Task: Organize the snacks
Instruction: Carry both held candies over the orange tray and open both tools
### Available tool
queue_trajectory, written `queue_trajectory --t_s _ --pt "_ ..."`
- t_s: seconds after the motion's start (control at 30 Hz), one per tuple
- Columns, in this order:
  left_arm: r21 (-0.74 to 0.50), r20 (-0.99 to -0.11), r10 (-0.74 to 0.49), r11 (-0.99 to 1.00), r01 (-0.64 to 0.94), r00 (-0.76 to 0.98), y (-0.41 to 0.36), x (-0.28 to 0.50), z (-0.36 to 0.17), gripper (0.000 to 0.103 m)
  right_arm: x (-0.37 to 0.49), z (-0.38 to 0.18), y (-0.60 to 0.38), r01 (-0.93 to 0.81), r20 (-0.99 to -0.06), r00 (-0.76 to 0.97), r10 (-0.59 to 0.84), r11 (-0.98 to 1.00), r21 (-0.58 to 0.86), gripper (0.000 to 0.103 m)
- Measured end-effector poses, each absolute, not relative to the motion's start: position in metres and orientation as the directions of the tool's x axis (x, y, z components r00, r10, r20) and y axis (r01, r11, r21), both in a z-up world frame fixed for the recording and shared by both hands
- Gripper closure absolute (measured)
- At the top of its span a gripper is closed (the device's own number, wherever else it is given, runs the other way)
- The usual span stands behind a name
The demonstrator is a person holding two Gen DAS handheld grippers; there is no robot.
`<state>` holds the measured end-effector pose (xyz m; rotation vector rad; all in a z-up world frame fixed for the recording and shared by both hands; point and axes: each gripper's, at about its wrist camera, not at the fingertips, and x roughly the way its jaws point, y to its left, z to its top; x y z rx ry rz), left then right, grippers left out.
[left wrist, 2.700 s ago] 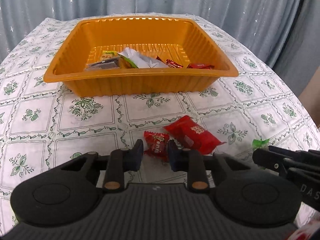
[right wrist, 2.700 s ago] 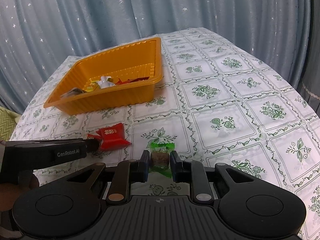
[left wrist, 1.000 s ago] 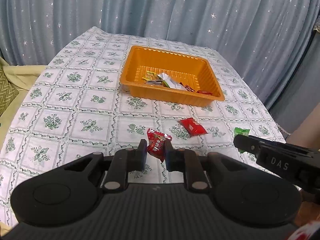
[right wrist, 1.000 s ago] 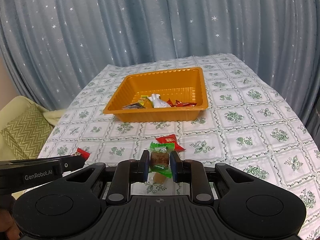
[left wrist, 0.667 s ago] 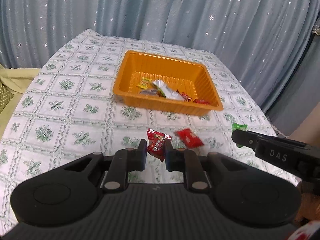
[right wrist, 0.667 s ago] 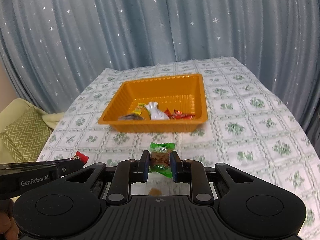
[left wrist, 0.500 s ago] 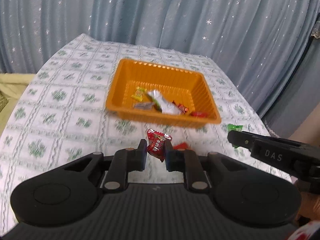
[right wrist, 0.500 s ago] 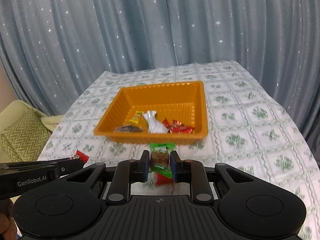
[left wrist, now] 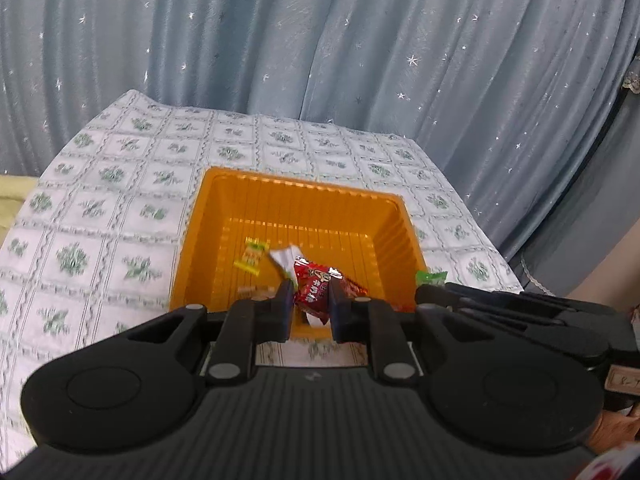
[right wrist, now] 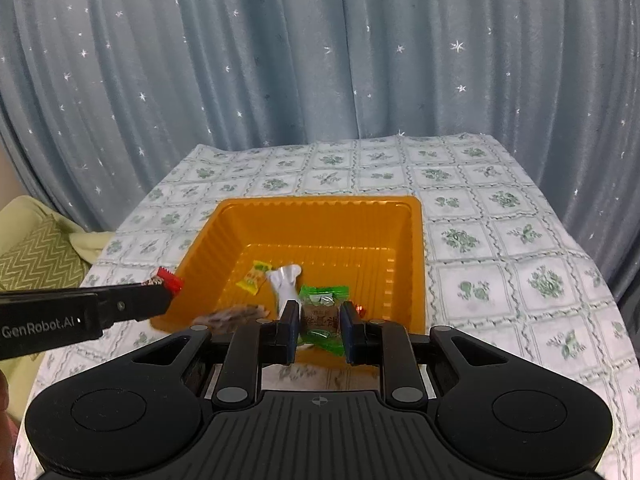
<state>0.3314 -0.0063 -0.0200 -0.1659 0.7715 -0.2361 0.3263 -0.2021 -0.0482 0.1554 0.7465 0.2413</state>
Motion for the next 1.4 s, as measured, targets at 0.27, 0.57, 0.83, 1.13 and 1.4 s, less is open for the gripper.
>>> queue_trajectory --t_s 0.27,0.57,0.83,1.13,1.4 --pt "-0.234 -0.676 -0.268 0.961 0.145 0.686 -0.007 0.376 -0.028 0.087 0.369 -0.057 -0.205 -0.162 -0.665 0.695 0.273 0.961 0.225 0.081" --pt "-0.226 -0.692 -0.262 0.964 0.142 0.673 -0.008 0.407 -0.045 0.087 0.396 -0.066 -0.208 -0.143 -0.678 0.684 0.269 0.961 0.238 0.081" --pt "-0.23 -0.699 -0.261 0.964 0.136 0.665 -0.01 0.415 -0.057 0.078 0.4 -0.072 -0.211 -0.133 -0.683 0.681 0.266 0.961 0.241 0.081" --pt "-0.208 -0.705 -0.235 0.971 0.121 0.669 -0.002 0.409 -0.06 0.07 0.399 -0.075 -0.214 -0.125 -0.688 0.674 0.269 0.959 0.253 0.081" --pt "-0.188 -0.709 -0.218 0.975 0.118 0.67 0.002 0.404 -0.059 0.066 0.401 -0.07 -0.211 -0.136 -0.684 0.675 0.278 0.958 0.254 0.081"
